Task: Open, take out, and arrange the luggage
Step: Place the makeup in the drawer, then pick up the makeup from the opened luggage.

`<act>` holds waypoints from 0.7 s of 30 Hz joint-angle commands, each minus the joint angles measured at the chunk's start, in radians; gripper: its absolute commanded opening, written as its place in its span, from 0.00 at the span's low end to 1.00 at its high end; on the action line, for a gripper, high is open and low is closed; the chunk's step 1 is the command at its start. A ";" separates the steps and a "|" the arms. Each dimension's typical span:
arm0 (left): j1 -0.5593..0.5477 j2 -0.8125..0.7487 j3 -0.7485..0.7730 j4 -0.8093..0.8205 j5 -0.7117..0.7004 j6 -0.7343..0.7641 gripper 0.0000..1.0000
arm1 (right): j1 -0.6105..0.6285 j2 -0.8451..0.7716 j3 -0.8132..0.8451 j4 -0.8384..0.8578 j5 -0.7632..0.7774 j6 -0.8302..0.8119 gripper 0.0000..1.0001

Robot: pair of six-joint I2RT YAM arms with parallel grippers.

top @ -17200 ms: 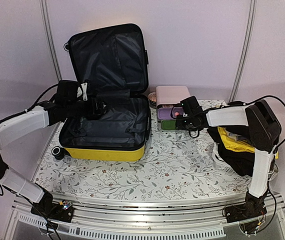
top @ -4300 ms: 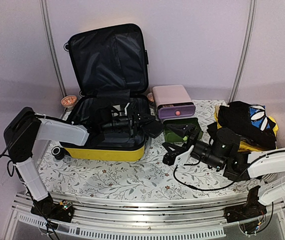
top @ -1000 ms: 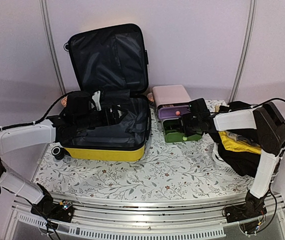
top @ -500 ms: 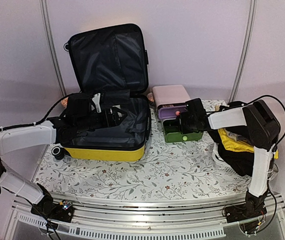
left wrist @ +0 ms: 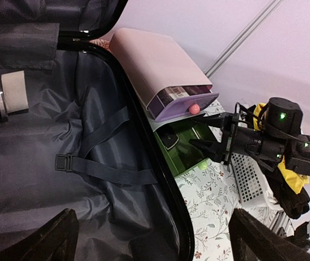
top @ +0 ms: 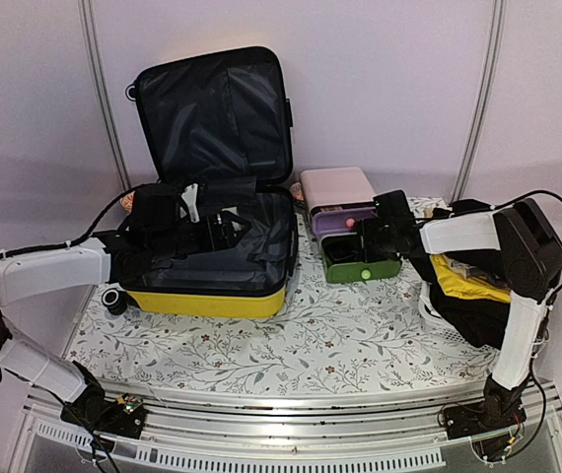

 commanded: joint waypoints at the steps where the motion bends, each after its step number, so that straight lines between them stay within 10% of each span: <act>1: 0.015 0.001 0.013 -0.019 -0.036 0.025 0.98 | -0.008 -0.128 -0.015 -0.075 -0.017 -0.140 0.53; 11: 0.151 0.219 0.242 -0.303 -0.186 0.131 0.98 | -0.010 -0.299 -0.022 -0.105 -0.233 -0.949 0.53; 21: 0.276 0.714 0.685 -0.485 -0.189 0.090 0.88 | -0.010 -0.453 -0.178 -0.092 -0.247 -1.147 0.54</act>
